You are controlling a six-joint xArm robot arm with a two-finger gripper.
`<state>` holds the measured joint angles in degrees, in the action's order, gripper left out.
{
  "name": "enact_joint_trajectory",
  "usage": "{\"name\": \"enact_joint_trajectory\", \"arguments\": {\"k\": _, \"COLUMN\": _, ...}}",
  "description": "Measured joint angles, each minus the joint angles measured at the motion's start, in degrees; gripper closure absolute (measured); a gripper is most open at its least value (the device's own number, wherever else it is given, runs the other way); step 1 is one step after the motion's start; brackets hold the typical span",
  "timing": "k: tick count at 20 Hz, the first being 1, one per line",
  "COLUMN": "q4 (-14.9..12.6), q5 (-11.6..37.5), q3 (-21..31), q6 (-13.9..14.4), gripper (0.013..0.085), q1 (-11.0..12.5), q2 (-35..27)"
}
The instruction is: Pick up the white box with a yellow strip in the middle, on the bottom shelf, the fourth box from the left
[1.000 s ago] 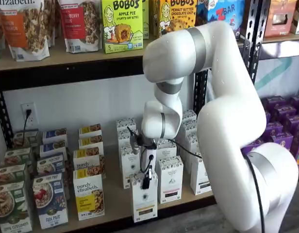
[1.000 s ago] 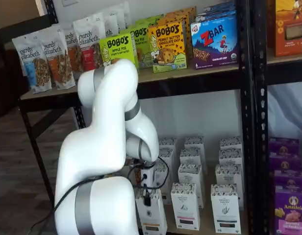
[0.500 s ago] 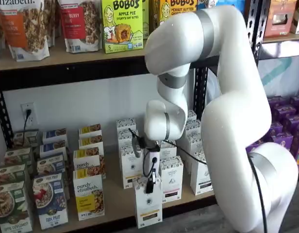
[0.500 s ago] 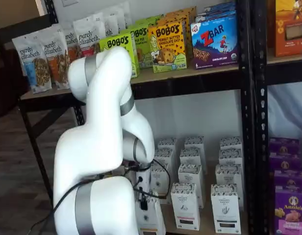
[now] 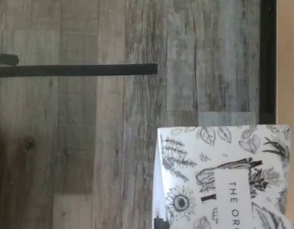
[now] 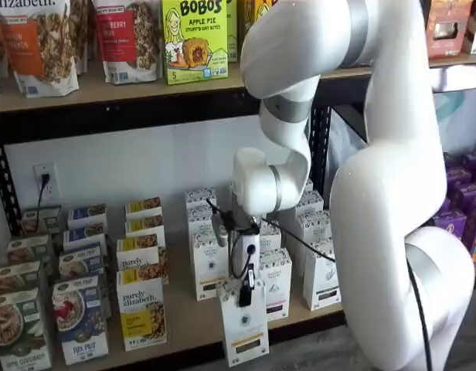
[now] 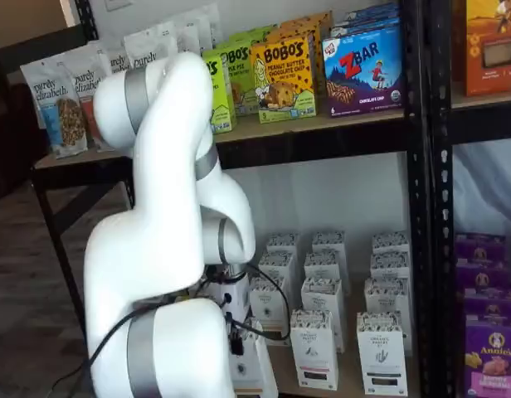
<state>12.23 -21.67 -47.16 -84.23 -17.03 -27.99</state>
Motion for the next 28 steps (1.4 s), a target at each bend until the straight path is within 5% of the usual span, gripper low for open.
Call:
{"name": "enact_joint_trajectory", "arguments": {"k": 7, "q4": -5.87, "q5": -8.07, "q3": 3.66, "q6": 6.49, "gripper": 0.053, "q1": -0.54, "q2": 9.05}}
{"name": "enact_joint_trajectory", "arguments": {"k": 17, "q4": -10.16, "q5": -19.64, "q3": 5.24, "q6": 11.6, "gripper": 0.053, "q1": -1.37, "q2": 22.02}}
{"name": "enact_joint_trajectory", "arguments": {"k": 28, "q4": -10.09, "q5": -34.82, "q3": 4.67, "q6": 11.68, "gripper": 0.053, "q1": -0.95, "q2": 34.48}}
